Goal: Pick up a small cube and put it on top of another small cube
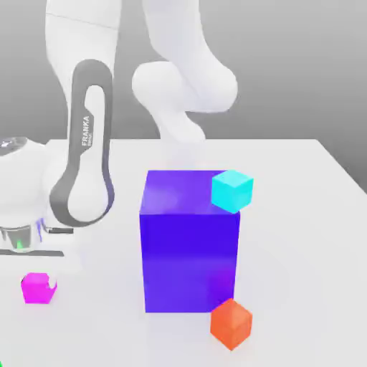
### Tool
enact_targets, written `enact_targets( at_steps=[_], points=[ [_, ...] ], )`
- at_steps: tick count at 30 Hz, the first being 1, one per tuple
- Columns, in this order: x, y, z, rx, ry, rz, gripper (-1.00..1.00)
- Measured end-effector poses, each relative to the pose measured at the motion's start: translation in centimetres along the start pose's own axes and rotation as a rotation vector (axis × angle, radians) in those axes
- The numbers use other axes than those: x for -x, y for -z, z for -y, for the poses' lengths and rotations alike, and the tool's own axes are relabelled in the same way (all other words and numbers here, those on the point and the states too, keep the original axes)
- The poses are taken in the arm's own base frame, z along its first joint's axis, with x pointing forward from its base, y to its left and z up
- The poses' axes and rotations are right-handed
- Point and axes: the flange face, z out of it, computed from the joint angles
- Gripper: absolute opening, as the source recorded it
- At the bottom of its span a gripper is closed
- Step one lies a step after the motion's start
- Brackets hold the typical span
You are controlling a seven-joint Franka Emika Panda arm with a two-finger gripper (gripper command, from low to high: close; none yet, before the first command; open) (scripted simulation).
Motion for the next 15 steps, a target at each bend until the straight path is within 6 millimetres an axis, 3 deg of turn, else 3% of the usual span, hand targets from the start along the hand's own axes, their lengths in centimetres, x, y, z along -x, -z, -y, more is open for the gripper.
enact_targets(
  at_steps=[2,7,15],
  points=[
    [-0.1,1.1,0.0,0.001,0.001,-0.001,-1.0],
    [-0.5,6.0,0.4,0.0,0.028,0.0,-1.0],
    [-7.7,8.6,6.0,0.005,0.429,0.005,-1.0]
  ],
)
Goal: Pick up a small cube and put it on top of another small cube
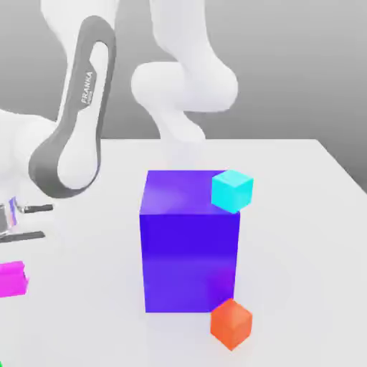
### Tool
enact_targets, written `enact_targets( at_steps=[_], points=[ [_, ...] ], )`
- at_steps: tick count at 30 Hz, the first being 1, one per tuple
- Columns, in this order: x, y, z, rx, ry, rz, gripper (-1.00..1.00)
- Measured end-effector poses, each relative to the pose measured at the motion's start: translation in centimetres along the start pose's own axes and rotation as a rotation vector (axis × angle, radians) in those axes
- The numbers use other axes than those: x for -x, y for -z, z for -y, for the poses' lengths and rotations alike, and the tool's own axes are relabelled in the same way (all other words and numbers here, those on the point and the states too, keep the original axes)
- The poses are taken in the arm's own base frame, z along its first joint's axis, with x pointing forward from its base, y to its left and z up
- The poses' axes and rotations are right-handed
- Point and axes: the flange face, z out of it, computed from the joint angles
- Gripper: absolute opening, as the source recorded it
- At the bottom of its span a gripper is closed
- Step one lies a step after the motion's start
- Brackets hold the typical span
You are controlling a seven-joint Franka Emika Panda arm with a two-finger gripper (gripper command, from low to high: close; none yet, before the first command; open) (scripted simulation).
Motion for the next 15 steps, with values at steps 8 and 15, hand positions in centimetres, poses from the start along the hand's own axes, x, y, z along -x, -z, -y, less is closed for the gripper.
enact_targets(
  at_steps=[8,15],
  points=[
    [-8.1,2.2,2.7,-0.003,0.386,-0.005,-1.0],
    [-8.7,-3.0,3.0,-0.003,0.414,-0.005,1.0]
  ],
)
